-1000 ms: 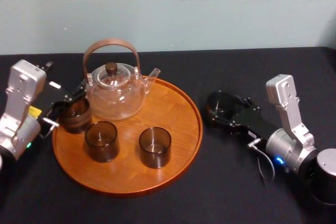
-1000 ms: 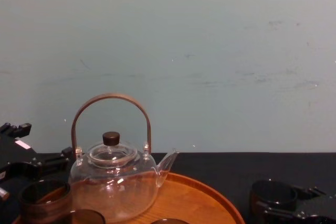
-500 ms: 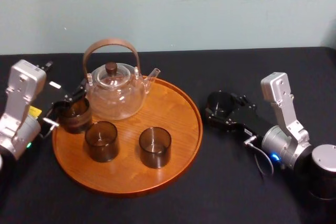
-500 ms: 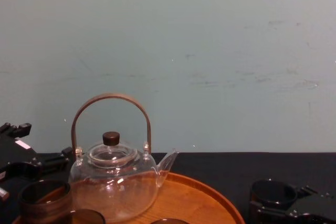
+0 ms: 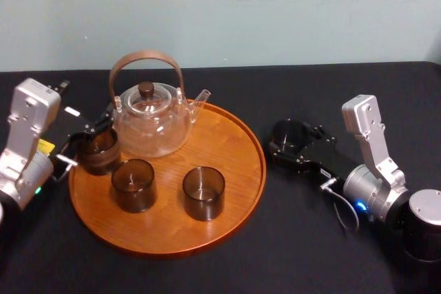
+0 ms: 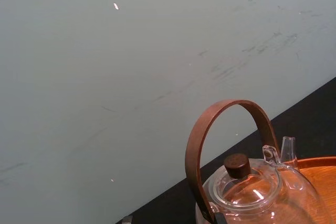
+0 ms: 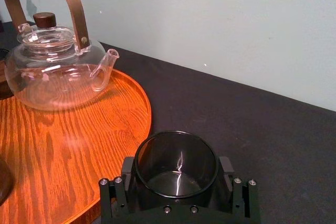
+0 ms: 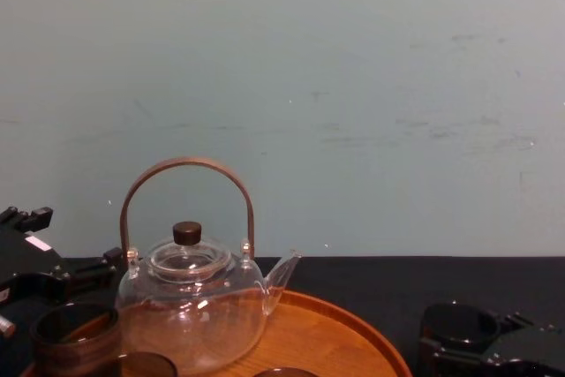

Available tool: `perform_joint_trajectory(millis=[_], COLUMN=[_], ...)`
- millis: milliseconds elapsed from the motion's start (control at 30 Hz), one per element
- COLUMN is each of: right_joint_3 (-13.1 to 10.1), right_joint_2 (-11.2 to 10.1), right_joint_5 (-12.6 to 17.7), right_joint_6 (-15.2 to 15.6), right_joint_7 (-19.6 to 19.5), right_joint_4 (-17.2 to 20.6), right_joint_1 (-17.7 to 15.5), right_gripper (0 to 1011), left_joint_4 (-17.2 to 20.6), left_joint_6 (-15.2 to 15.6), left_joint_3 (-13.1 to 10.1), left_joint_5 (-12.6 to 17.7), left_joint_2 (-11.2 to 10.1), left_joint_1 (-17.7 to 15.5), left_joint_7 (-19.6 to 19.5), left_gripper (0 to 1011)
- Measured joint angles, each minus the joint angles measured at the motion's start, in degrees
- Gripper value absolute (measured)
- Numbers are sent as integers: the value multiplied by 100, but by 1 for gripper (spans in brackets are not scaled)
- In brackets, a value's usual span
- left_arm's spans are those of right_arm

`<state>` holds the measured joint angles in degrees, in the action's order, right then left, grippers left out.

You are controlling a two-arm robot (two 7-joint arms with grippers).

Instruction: Pick up the glass from the table and place it on the tray.

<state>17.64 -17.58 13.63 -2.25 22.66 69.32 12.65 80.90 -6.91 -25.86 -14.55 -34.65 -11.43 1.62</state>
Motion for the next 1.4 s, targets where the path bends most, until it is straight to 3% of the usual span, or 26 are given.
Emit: perform_joint_trajectory(millis=[133,333,933,1400], right_joint_3=[-3,-6,-13,143], right_joint_2=[-2,-4,-19,-48], right_joint_5=[0,0,59,189], right_joint_6=[0,0,-19,-38], right_joint_7=[-2,-4,66,270], right_joint_4=[5,10,40,373], right_joint_1=[-2,-5,-30,96], right_gripper=[1003,903,902,903], left_joint_4=[0,0,0,0], left_joint_6=[0,0,0,0], left_joint_3=[0,0,0,0], left_joint_5=[0,0,0,0], left_joint_2=[0,0,0,0], left_joint_1=[0,0,0,0], left_joint_7=[0,0,0,0], left_gripper=[1001,1001,1001,1001])
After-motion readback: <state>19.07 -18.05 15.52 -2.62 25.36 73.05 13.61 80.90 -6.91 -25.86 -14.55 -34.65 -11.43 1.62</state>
